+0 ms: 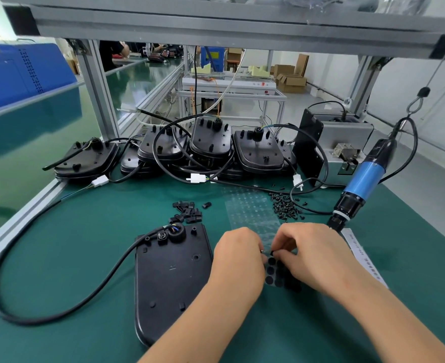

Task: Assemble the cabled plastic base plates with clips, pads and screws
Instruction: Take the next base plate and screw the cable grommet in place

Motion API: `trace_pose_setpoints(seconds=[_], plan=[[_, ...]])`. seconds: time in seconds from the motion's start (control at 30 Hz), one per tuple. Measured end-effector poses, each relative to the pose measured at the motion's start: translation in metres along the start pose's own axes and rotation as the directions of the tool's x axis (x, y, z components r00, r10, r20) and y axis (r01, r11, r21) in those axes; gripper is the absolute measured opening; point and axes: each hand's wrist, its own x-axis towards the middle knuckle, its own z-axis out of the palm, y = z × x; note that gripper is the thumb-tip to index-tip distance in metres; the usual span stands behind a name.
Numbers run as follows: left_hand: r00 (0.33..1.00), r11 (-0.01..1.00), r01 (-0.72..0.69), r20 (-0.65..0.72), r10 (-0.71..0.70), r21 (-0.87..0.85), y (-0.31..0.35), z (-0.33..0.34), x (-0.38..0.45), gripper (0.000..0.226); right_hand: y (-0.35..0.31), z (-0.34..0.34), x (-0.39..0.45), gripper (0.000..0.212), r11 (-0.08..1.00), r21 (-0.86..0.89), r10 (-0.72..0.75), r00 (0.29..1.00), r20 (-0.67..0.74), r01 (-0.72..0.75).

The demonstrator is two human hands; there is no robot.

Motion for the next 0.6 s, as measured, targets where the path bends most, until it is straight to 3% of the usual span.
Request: trace_pose_setpoints(seconds=[0.2,0.5,0.6], plan=[[1.0,1.0,-0.005,0.02,0.005,-0.017,-0.0001,-0.0002,0.0013,0.011,0.0045,-0.0011,0.0015,0.019,0.999,0.012,-0.045,0.998,0.034,0.045],[1.0,1.0,0.0,0.014,0.0,-0.015,-0.0009,0.0026,0.0013,0.016,0.0046,0.0,0.0017,0.012,0.996,-0.016,-0.089,0.992,0.085,0.091],[1.0,1.0,-0.023,-0.004,0.023,0.008,-0.0016,0.0036,0.0006,0.016,0.0071,-0.0004,-0.0022,0.015,0.995,0.073,-0.073,0.993,0.096,0.066]])
